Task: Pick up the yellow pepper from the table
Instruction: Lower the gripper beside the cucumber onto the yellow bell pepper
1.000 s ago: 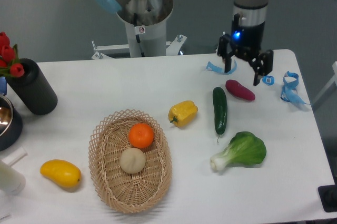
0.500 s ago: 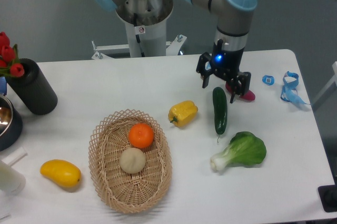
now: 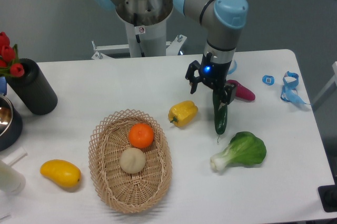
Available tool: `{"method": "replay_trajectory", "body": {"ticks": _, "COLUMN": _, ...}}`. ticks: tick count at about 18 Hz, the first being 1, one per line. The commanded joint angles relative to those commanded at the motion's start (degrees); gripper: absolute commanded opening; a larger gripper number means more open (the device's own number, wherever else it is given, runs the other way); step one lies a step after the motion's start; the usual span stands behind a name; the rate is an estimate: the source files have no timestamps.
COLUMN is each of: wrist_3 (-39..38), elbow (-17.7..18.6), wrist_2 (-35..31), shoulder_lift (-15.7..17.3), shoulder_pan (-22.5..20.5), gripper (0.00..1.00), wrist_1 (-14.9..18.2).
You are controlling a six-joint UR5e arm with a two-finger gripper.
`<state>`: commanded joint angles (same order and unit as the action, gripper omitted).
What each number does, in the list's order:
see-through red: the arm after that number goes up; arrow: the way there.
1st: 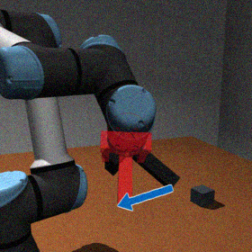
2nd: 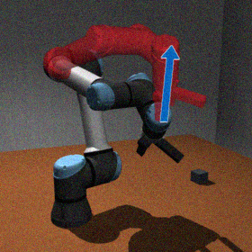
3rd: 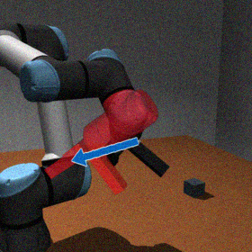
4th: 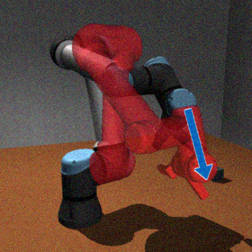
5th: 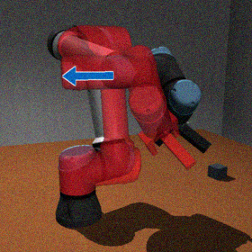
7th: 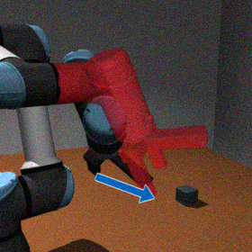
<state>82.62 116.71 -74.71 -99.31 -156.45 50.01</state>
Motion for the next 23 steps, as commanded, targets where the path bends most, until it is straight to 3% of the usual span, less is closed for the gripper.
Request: {"method": "replay_trajectory", "body": {"ticks": 23, "wrist_3": 2.81, "elbow": 1.06, "wrist_2": -1.66, "shoulder_lift": -6.15, "shoulder_pan": 4.04, "gripper": 1.0, "wrist_1": -1.93}}
